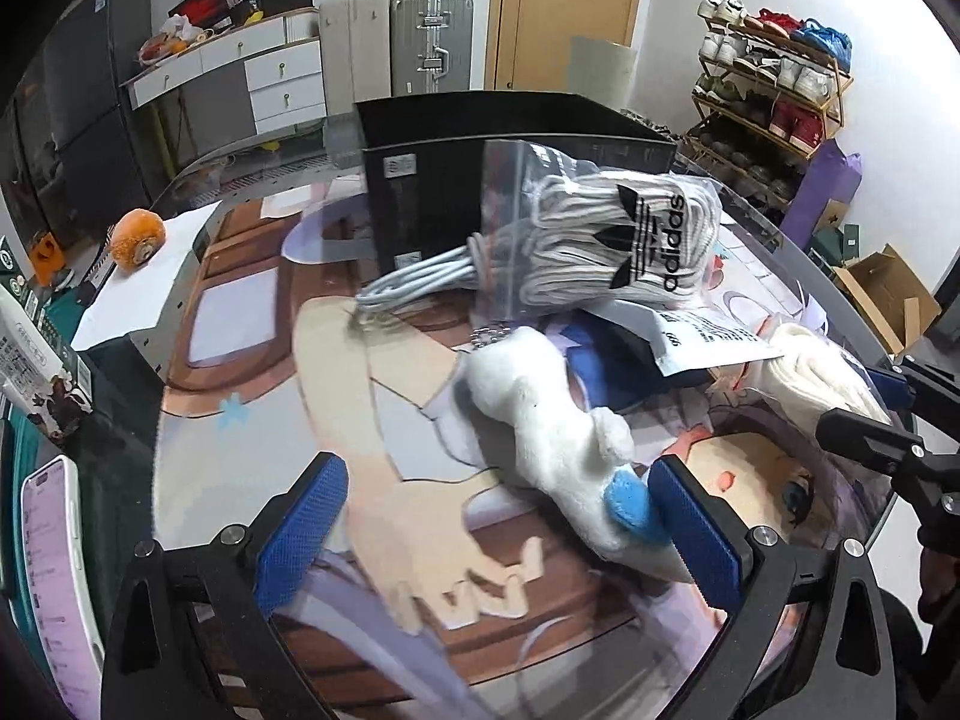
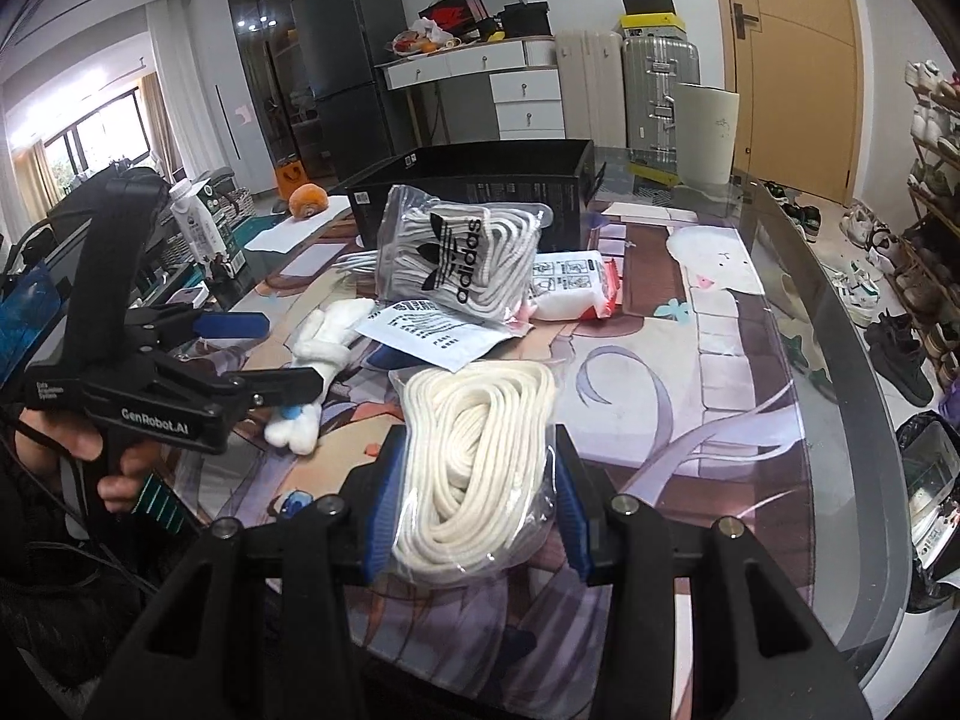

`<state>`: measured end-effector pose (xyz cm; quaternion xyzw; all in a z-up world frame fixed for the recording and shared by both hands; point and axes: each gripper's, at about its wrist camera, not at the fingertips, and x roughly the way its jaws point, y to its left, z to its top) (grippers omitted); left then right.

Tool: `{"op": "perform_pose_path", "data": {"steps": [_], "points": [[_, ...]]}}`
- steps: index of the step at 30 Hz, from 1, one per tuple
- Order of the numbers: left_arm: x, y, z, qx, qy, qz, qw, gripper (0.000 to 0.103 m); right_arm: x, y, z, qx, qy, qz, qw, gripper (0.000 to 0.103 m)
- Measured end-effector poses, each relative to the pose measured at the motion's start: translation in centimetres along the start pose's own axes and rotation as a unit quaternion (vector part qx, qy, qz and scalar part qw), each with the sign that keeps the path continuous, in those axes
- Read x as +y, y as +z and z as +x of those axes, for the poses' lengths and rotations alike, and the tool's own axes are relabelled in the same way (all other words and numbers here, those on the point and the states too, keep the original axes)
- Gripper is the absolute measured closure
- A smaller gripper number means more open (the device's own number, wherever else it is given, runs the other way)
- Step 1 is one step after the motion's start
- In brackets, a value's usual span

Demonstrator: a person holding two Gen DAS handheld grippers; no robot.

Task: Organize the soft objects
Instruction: 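Lift the rope bag with the right gripper while the left gripper grasps the white plush toy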

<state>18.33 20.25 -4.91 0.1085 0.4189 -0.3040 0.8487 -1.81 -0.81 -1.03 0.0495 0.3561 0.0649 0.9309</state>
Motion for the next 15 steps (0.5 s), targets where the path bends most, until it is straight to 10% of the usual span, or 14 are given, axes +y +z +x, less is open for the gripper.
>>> {"op": "perform_pose_path", "data": {"steps": [9, 15], "points": [[-0.5, 0.7, 0.3, 0.005, -0.017, -0.01, 0.9998, 0.002, 0.0, -0.1, -0.4, -0.006, -0.003, 0.001, 1.0, 0.059], [-1.5, 0.4, 0.6, -0.013, 0.019, 0.02, 0.9995, 0.069, -0.3, -0.3, -0.9, -0.01, -0.019, 0.002, 1.0, 0.059]]}}
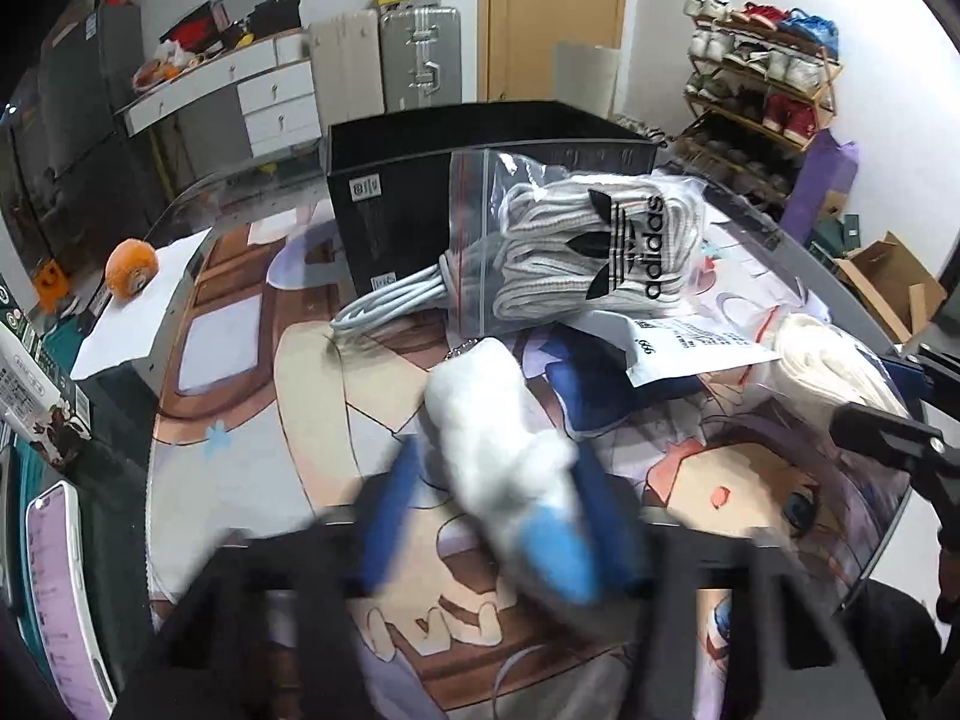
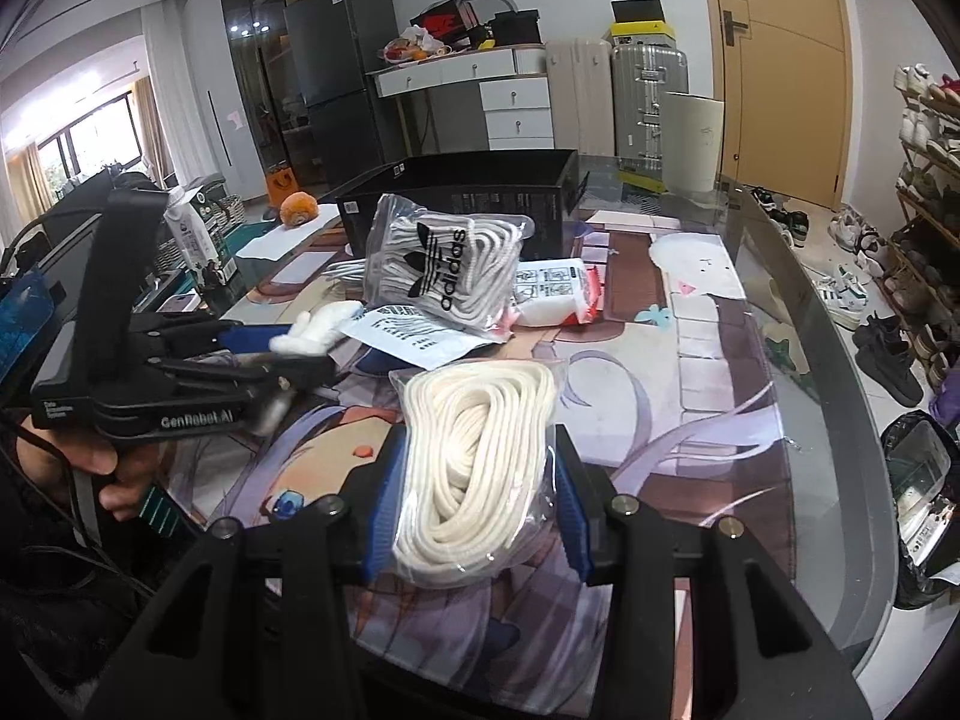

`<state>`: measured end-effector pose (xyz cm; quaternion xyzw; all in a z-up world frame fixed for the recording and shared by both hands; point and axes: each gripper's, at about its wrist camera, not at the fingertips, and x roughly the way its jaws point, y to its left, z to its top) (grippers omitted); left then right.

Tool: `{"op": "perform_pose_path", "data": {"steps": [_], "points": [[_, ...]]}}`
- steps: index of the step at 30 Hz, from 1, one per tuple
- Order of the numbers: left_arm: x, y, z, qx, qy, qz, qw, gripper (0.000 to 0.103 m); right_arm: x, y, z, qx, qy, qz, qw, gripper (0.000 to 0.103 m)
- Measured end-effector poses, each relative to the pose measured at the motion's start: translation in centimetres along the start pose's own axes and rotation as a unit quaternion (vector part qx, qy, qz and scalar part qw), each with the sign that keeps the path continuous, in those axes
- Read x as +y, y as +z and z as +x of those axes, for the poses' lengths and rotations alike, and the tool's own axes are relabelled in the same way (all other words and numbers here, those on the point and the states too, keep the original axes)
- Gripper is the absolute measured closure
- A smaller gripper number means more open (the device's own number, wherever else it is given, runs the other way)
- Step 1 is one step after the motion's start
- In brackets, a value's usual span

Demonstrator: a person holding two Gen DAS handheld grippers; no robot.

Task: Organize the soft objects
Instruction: 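Lift the rope bag with the right gripper while the left gripper grasps the white plush toy, then carry the rope bag with the right gripper while the left gripper carries the plush toy to the box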

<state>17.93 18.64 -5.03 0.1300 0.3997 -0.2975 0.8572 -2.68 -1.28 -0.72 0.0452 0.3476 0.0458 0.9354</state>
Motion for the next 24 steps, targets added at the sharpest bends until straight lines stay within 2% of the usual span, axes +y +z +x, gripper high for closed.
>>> {"op": "perform_pose_path", "data": {"steps": [5, 14, 16, 17, 18, 22, 23, 24], "points": [[0.9, -0.2, -0.8, -0.011, -0.023, -0.003, 0.9997, 0.07, -0.1, 0.0, -0.5, -0.009, -0.005, -0.002, 1.0, 0.059], [0.8, 0.6, -3.3, -0.071, -0.019, 0.01, 0.9973, 0.07, -0.3, 0.8, -1.7, -0.047, -0.012, 0.004, 0.999, 0.059], [1.0, 1.1, -3.8, -0.083, -0.023, 0.008, 0.9962, 0.07, -0.3, 1.3, -1.8, -0.054, -0.015, 0.003, 0.998, 0.064], [1.2, 1.4, -4.0, -0.086, -0.023, 0.004, 0.996, 0.07, -0.3, 1.6, -1.9, -0.058, -0.016, 0.002, 0.998, 0.078], [1.4, 1.7, -4.1, -0.089, -0.025, 0.001, 0.9958, 0.07, -0.3, 1.9, -1.9, -0.059, -0.017, 0.001, 0.998, 0.081], [1.8, 2.3, -4.9, -0.099, -0.024, 0.0, 0.9948, 0.07, -0.3, 1.6, -1.3, -0.037, -0.021, -0.01, 0.999, 0.081], [1.9, 2.5, -5.1, -0.101, -0.022, 0.0, 0.9946, 0.07, -0.5, 1.2, -1.0, -0.027, -0.026, -0.006, 0.999, 0.078], [2.0, 2.5, -5.1, -0.101, -0.022, -0.001, 0.9947, 0.07, -0.7, 0.9, -0.7, -0.017, -0.031, -0.003, 0.999, 0.071]]}}
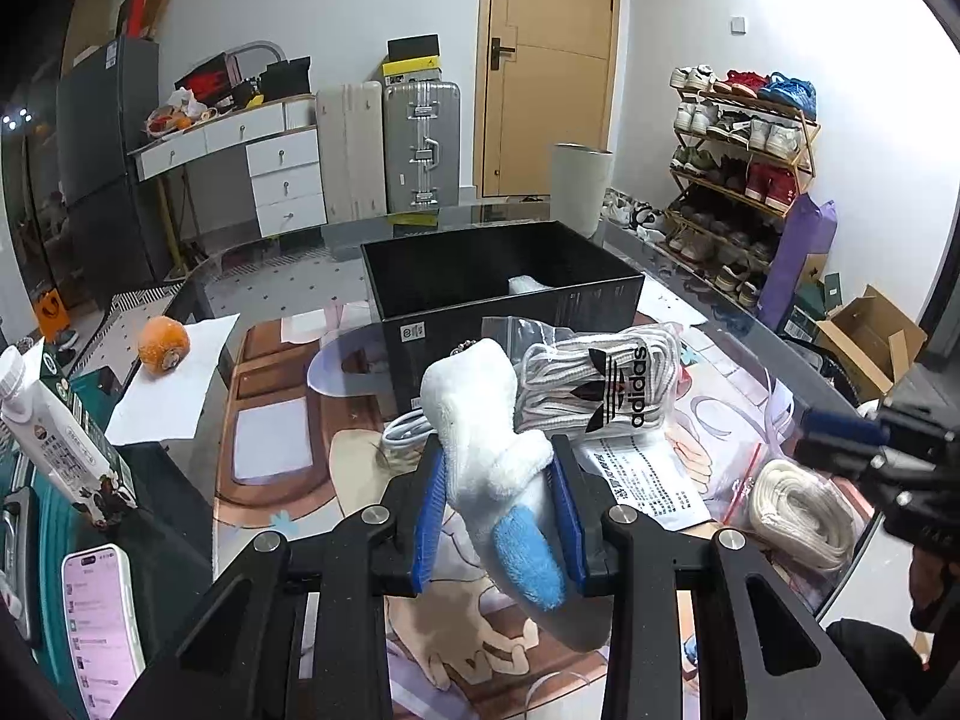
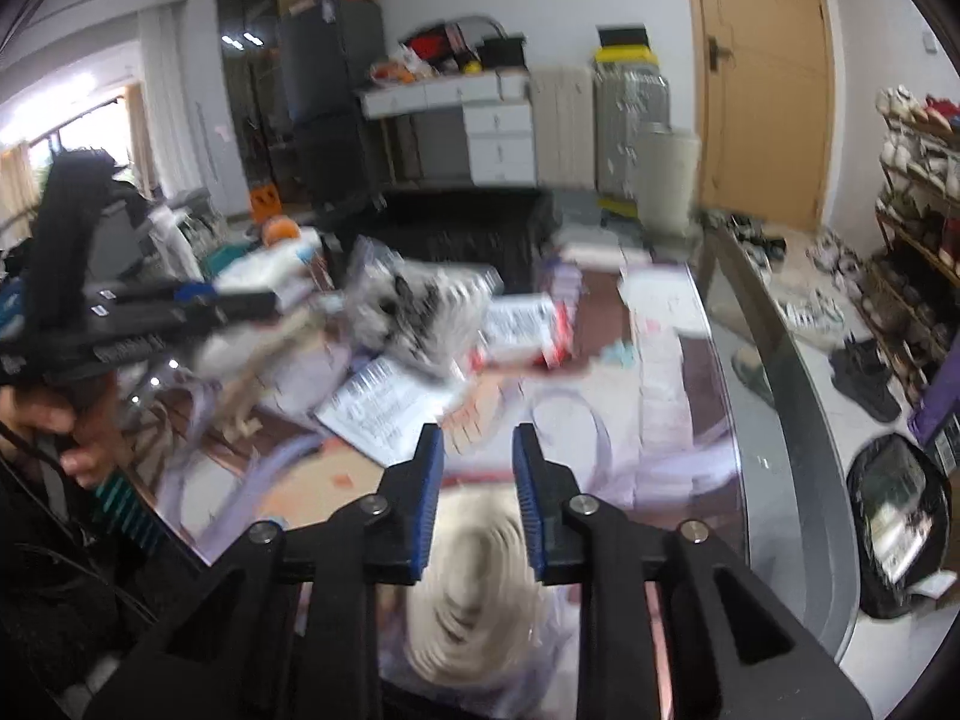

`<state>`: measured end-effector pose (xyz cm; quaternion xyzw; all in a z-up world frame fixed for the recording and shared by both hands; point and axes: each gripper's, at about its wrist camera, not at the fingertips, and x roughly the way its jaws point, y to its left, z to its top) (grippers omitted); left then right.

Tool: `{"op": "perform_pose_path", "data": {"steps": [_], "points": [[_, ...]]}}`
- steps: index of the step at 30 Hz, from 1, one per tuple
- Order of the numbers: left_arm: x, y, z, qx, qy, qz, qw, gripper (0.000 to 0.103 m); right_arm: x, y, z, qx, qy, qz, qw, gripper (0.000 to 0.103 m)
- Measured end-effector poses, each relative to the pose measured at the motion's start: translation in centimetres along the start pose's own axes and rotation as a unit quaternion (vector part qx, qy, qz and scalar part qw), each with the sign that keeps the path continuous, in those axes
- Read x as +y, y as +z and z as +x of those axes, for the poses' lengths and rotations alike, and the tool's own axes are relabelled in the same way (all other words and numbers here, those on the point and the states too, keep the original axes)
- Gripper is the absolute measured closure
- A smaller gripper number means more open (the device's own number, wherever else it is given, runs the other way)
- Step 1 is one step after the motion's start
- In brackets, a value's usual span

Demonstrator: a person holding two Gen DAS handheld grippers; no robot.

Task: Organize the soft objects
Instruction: 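Carry the rope bag with the right gripper while the left gripper carries the plush toy to the box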

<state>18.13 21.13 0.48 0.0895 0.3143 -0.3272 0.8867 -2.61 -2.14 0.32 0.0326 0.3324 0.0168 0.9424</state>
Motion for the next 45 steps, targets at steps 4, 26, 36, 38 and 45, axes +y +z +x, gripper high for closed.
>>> {"op": "perform_pose_path", "data": {"steps": [4, 26, 36, 38, 45], "points": [[0.0, -0.3, 0.0, 0.005, -0.002, -0.003, 1.0, 0.07, 0.0, -1.3, -0.2, 0.017, -0.008, -0.003, 1.0, 0.045], [0.0, -0.1, -0.8, -0.008, -0.014, -0.01, 0.9998, 0.07, 0.1, -2.7, -1.7, -0.003, 0.027, -0.029, 0.999, 0.072], [0.3, 2.0, -2.0, -0.04, 0.0, -0.01, 0.9991, 0.07, -0.4, 1.6, -4.7, -0.1, 0.055, 0.01, 0.993, 0.072], [0.5, 2.6, -2.4, -0.05, 0.005, -0.008, 0.9987, 0.07, -0.4, 2.7, -4.8, -0.11, 0.053, 0.009, 0.993, 0.072], [1.0, 4.8, -3.0, -0.08, 0.014, -0.007, 0.9967, 0.07, -0.2, 6.3, -3.9, -0.13, 0.046, 0.0, 0.991, 0.072]]}}
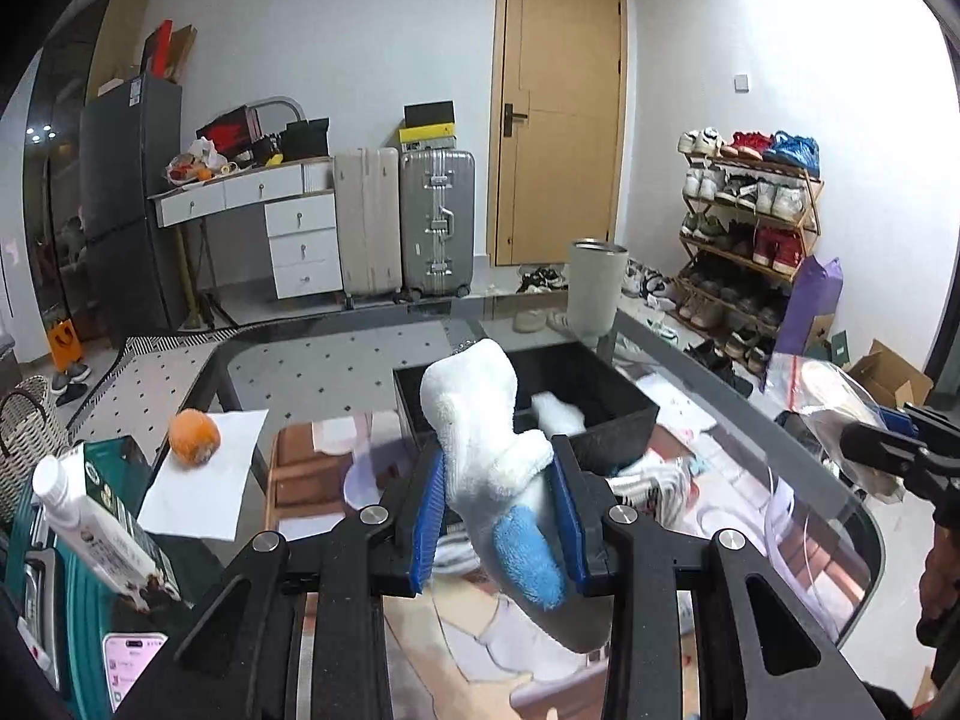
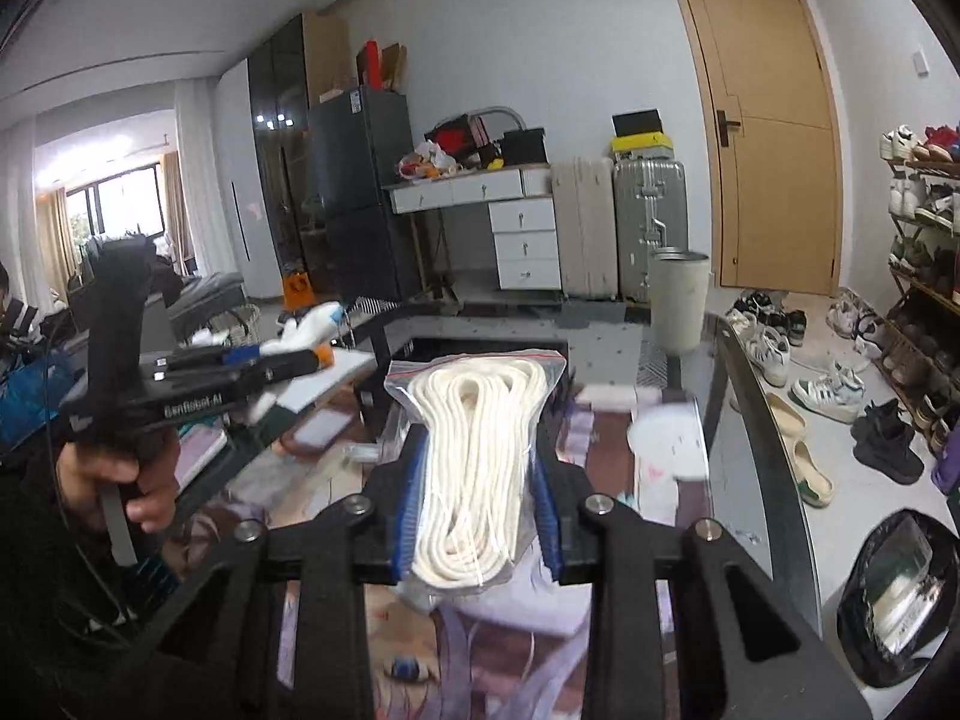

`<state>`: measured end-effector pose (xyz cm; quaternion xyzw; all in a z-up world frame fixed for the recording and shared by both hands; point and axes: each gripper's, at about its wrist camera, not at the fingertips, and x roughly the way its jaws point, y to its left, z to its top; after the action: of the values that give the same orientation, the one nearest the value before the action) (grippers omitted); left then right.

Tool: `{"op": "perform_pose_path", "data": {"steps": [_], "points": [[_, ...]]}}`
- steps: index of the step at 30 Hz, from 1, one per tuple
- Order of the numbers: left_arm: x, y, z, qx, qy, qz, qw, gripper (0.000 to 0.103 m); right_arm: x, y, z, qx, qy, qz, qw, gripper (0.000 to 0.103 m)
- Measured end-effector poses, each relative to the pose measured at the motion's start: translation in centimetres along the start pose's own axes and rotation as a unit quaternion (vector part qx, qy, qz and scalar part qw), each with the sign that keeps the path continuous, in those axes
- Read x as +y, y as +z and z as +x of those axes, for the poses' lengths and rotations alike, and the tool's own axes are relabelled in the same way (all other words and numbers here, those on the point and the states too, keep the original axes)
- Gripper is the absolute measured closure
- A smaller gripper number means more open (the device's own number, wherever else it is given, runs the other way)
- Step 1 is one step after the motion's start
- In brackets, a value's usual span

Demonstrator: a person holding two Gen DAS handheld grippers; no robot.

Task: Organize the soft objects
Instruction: 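Carry the rope bag with the right gripper while the left gripper carries the plush toy to the box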

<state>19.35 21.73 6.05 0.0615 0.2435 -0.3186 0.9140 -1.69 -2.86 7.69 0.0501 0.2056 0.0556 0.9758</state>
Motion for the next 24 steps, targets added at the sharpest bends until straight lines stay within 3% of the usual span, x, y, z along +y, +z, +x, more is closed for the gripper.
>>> {"op": "perform_pose_path", "data": {"steps": [15, 24], "points": [[0.6, 3.1, 3.6, -0.018, -0.007, 0.002, 0.9998, 0.07, -0.1, 3.8, 6.6, 0.005, 0.005, -0.012, 1.0, 0.072], [1.2, 3.8, 7.5, 0.002, -0.005, 0.011, 0.9999, 0.07, -0.7, 4.5, 11.0, 0.032, 0.009, -0.022, 0.999, 0.072]]}}
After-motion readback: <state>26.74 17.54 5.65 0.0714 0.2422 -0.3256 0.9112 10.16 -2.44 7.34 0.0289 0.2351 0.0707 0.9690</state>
